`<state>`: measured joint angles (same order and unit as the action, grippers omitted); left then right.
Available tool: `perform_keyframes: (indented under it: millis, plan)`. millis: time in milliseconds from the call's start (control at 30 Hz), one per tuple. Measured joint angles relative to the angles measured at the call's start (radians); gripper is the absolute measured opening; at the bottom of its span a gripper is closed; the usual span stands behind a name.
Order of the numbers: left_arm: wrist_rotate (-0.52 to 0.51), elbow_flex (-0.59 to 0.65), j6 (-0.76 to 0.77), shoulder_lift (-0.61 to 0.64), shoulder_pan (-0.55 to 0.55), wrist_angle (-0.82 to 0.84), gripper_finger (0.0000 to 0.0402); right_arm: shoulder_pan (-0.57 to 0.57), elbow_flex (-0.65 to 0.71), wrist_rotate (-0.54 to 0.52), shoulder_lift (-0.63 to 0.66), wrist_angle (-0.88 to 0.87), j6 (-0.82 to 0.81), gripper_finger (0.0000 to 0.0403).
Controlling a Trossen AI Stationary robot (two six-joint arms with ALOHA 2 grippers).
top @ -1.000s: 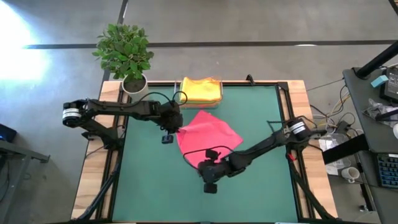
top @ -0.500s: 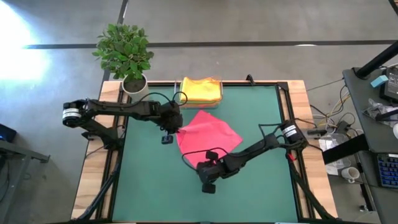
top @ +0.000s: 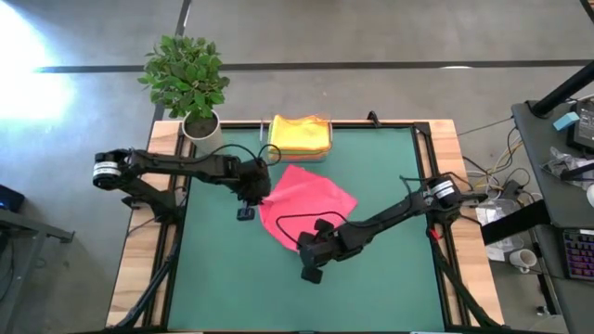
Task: Fold microfiber towels
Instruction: Fold the pink microfiber towel
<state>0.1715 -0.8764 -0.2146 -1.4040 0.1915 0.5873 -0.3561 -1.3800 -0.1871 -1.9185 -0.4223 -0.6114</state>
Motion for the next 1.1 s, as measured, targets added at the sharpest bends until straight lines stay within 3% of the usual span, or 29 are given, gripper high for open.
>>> perform_keyframes:
  millis: [367, 833, 1100]
  plan:
    - [0.004, 0.013, -0.081, -0.002, -0.054, 0.112, 0.0019, -0.017, 0.000, 0.013, 0.033, -0.183, -0.084, 0.0008]
    - [0.005, 0.016, -0.029, -0.002, -0.056, 0.127, 0.0148, -0.024, 0.000, 0.030, 0.033, -0.179, -0.096, 0.0008]
    - [0.015, 0.016, -0.160, -0.016, -0.068, 0.096, 0.0162, -0.026, 0.000, 0.032, 0.033, -0.180, -0.095, 0.0008]
